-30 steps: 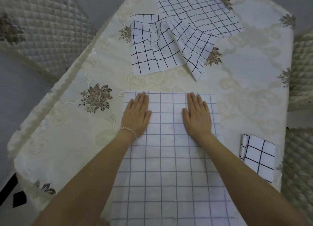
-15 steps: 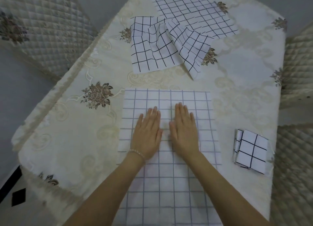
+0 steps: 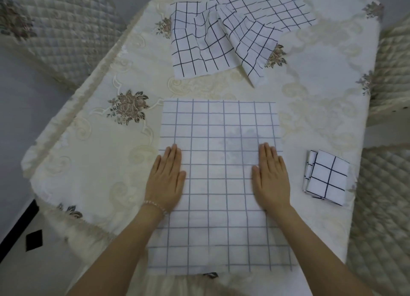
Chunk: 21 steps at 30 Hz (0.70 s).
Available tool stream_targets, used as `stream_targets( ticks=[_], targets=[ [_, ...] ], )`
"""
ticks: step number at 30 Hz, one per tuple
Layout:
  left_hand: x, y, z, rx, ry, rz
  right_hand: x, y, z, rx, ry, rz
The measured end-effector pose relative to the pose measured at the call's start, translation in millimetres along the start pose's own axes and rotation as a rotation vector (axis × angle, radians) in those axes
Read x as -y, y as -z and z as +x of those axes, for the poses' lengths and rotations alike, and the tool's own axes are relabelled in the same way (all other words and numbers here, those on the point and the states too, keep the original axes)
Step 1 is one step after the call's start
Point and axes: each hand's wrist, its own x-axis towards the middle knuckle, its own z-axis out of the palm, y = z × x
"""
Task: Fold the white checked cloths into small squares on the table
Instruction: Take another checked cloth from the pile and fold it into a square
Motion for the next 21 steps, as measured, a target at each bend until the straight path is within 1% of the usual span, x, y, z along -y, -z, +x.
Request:
stream_targets(
  ticks=[5,7,9,11,13,16,21],
  targets=[
    [-16.8,11.9,-3.1,-0.028,0.056,0.013,14.6,8.3,-6.5,-0.003,-0.030,-0.008],
    [-43.5,11.3,-16.6,-0.069,-0.002,-0.008,41.2,7.3,-24.3,-0.024,0.045,0.039],
    [-84.1,5.4,-36.1,-0.038,-0.102,-0.038,75.0,-0.7,-49.2,0.015,0.160,0.114],
    [-111.2,-4.6,-53.1,0.001,-0.135,-0.065,92.0,-14.4,-69.7,0.070,0.215,0.150],
    [-111.6,-15.8,-60.3,0.021,-0.128,-0.061,82.5,-23.5,-78.1,0.096,0.197,0.140],
    [-87.2,-18.9,-66.8,0.036,-0.118,-0.018,47.8,-21.9,-82.7,0.077,0.194,0.056],
    [-40.3,-9.7,-90.0,0.013,0.001,-0.025,-3.2,-3.5,-95.8,0.043,0.085,-0.011]
  ],
)
